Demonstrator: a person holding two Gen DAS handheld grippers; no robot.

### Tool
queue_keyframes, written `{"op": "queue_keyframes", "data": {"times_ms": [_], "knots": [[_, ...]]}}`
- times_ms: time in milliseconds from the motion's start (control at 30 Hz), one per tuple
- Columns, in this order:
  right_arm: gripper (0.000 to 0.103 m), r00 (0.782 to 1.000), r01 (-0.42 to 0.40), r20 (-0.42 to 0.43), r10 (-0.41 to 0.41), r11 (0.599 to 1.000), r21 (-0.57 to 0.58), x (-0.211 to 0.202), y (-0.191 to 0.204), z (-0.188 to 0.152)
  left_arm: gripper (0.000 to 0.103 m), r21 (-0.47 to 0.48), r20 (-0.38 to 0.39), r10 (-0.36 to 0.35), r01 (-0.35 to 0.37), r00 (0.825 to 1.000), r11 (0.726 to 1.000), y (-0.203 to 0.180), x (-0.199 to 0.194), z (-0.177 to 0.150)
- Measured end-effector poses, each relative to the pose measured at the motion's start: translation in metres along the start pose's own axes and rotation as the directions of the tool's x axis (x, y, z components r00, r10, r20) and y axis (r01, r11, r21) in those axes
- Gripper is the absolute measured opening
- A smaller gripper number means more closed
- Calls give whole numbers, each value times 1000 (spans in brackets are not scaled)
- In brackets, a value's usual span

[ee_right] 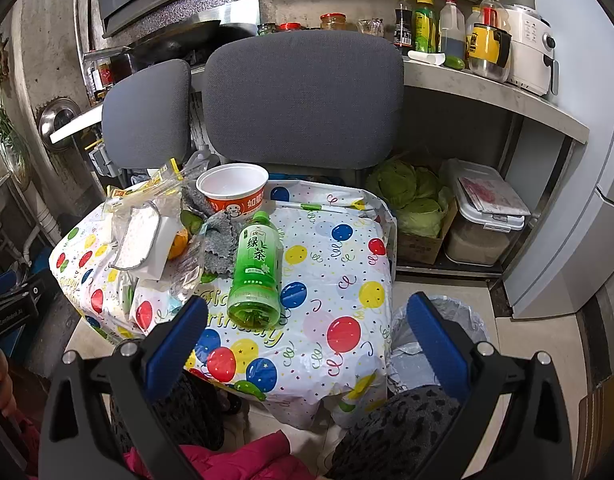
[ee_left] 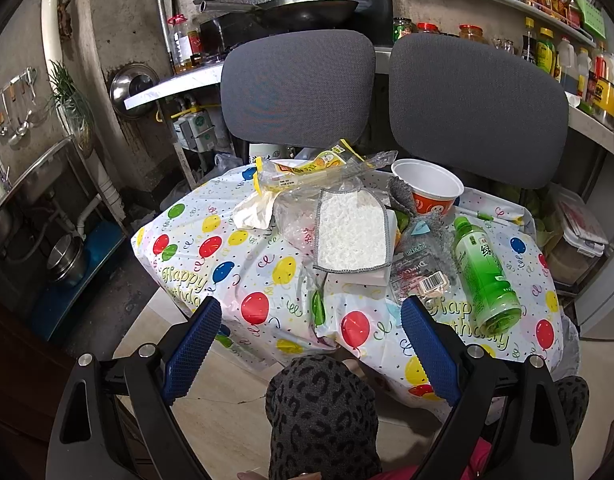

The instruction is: Collect trash

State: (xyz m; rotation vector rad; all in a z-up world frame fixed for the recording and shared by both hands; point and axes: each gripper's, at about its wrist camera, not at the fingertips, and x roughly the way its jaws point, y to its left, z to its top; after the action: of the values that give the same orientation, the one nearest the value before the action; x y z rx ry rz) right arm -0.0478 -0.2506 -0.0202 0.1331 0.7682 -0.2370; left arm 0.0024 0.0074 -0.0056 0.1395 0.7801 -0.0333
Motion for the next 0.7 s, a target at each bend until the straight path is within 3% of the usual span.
{"op": "queue_keyframes", "data": {"times_ms": [700], "knots": [[97,1000,1,0,-1,1000,0,0,-1,1,91,-1,0,0,0,1000,1000,1,0,1]]}}
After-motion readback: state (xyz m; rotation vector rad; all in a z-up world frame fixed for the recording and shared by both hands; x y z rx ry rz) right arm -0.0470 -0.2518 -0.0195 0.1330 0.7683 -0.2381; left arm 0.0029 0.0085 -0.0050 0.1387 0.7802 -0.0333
